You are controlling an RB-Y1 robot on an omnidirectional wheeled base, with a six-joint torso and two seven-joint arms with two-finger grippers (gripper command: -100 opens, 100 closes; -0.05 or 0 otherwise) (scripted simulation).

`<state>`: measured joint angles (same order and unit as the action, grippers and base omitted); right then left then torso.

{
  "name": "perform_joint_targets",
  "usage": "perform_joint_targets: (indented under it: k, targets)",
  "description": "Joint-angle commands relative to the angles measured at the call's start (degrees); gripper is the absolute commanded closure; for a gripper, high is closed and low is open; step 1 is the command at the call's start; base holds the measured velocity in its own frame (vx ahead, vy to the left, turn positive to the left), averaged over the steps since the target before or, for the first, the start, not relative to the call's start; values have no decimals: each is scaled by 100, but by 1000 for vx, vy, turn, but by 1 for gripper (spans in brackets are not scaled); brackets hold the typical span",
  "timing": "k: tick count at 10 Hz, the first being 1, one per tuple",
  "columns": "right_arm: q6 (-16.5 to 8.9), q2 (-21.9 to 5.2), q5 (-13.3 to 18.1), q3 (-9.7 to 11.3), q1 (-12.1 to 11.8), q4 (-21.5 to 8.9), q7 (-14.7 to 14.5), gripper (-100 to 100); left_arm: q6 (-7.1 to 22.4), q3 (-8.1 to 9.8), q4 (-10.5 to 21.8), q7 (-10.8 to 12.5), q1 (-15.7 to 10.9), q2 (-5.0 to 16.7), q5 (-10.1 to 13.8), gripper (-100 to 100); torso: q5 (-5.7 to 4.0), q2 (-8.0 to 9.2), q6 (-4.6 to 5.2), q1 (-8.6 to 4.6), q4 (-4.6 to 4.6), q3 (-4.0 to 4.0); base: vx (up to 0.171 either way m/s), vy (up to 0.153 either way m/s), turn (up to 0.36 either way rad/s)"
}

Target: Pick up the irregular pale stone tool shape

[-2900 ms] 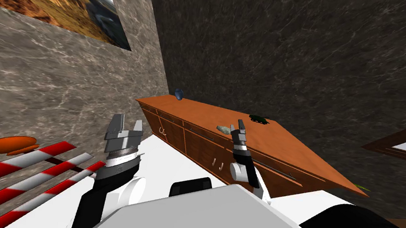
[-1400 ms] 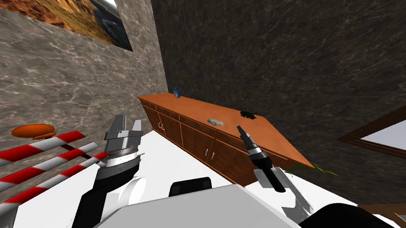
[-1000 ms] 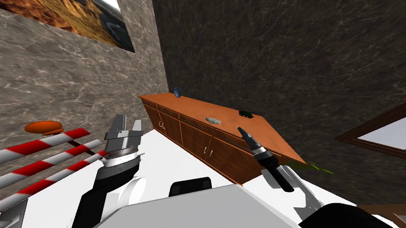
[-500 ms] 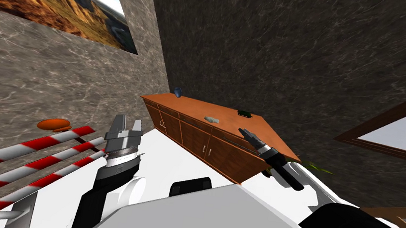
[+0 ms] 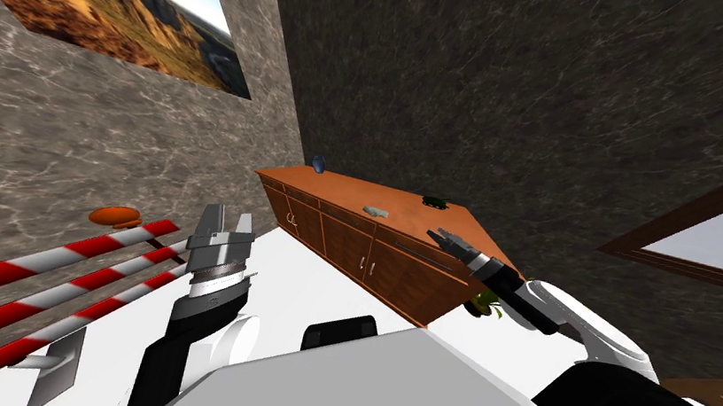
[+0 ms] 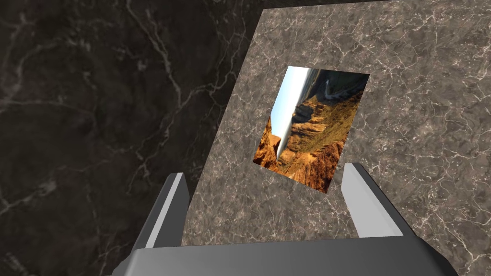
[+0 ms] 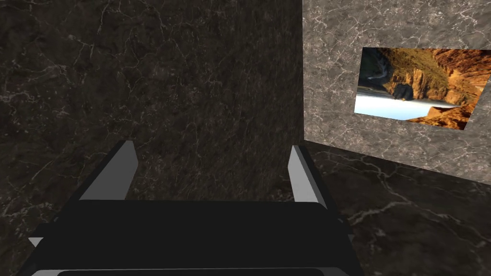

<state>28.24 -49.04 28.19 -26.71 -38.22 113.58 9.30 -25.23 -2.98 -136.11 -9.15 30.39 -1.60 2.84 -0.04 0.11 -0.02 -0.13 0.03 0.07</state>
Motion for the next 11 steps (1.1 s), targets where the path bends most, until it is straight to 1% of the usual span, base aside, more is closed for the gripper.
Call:
perform_joint_targets:
  k: [1,2,3,4,5,7,8,9,10,11]
  targets:
    - [14,-286,122,-80,-48,-38,55,-100,0,0,0,0,0,0,0,0,0,0,0,0,0,0,-37,-42,43]
    - [14,-338,122,-80,-48,-38,55,-100,0,0,0,0,0,0,0,0,-1,-2,1,-2,0,-1,-21,-24,-8]
    - [85,-570,377,-257,-162,-155,138,-100,0,0,0,0,1,0,0,0,-1,-6,2,4,-1,-3,-42,-39,78]
    - [85,-749,377,-257,-162,-155,138,-100,0,0,0,0,0,0,0,0,0,-2,0,-1,0,-1,-41,-44,53]
    - [160,-920,630,-431,-278,-272,217,-100,0,0,0,0,0,0,0,0,-2,-2,1,-2,0,-1,-45,-50,100]
    - [160,-1201,634,-431,-278,-272,217,-100,0,0,0,0,0,0,0,0,-2,0,2,-3,0,0,-34,-30,17]
    - [240,-1395,891,-601,-395,-389,292,-100,0,0,0,0,1,0,0,0,0,-6,2,6,-1,-3,-32,-37,88]
    - [240,-1564,891,-601,-395,-389,292,-100,0,0,0,0,0,0,0,0,0,-5,0,0,-1,-3,-31,-39,67]
    - [240,-1634,891,-601,-395,-389,292,-100,0,0,0,0,1,0,0,0,-1,-6,1,0,-1,-3,-13,-17,4]
    - [324,-1855,1147,-766,-514,-505,364,-100,0,0,0,0,1,0,0,0,-1,-11,2,7,-2,-6,-25,-27,97]
